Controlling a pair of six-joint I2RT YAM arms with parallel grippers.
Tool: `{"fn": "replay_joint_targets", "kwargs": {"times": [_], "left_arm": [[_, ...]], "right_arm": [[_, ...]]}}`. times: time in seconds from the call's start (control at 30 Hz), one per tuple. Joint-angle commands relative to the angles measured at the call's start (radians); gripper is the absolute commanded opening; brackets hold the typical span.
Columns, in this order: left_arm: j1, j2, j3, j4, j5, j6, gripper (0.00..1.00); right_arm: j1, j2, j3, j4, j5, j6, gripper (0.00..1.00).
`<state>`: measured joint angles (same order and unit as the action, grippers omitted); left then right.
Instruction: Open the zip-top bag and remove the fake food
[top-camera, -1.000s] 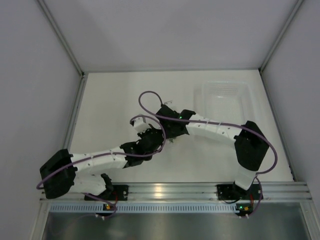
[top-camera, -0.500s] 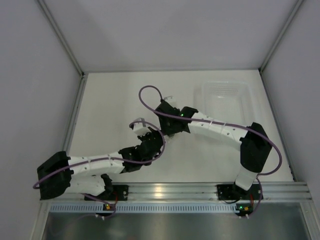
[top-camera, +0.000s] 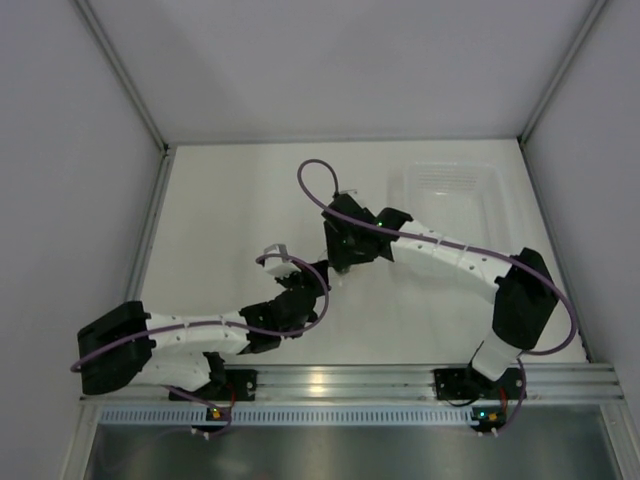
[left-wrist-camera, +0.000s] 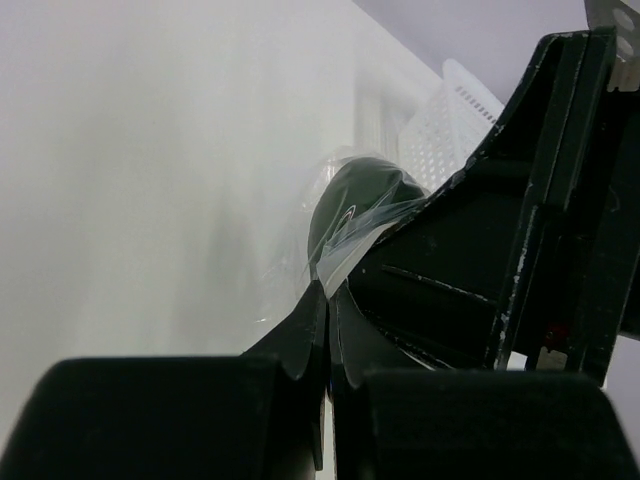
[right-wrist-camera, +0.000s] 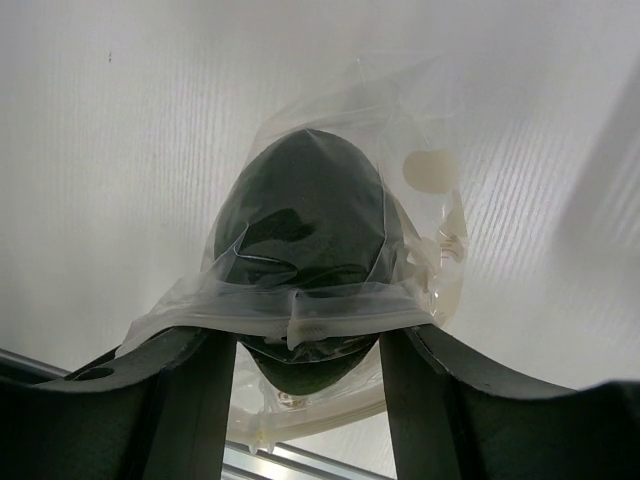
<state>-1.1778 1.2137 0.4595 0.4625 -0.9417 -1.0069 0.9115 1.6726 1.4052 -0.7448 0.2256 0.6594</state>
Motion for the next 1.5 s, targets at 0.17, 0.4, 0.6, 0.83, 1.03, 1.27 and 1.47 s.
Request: {"fn": "replay_joint_targets", "kwargs": {"times": [0.17, 0.4, 0.6, 0.83, 1.03, 1.27, 1.47], "left_arm": [[-0.029, 0.067, 0.033, 0.084, 0.024, 0.014, 0.00], [-0.029, 0.122, 0.009, 0.191, 0.135, 0.093, 0.00], [-0.028, 0.190, -0.050, 0.401, 0.293, 0.201, 0.00], [-0.020, 0.205, -0.059, 0.466, 0.268, 0.228, 0.00], [0.053, 0.122, 0.031, 0.121, 0.163, 0.129, 0.00], [0.070, 0.058, 0.047, -0.005, 0.075, 0.094, 0.00], [0.073, 0.007, 0.036, -0.001, 0.122, 0.085, 0.00]], "right_arm": [[-0.011, -0.057, -0.046, 0.162, 0.115, 0.154, 0.00], [-0.034, -0.108, -0.077, 0.246, 0.149, 0.220, 0.00], [-0.049, -0.128, -0.073, 0.264, 0.127, 0.213, 0.00], [-0.028, -0.024, 0.003, 0.187, 0.083, 0.126, 0.00], [0.070, 0.029, 0.035, 0.108, 0.156, 0.074, 0.00], [0.118, 0.012, -0.008, 0.096, 0.106, 0.028, 0.00], [0.127, -0.042, -0.029, 0.160, 0.118, 0.098, 0.00]]}}
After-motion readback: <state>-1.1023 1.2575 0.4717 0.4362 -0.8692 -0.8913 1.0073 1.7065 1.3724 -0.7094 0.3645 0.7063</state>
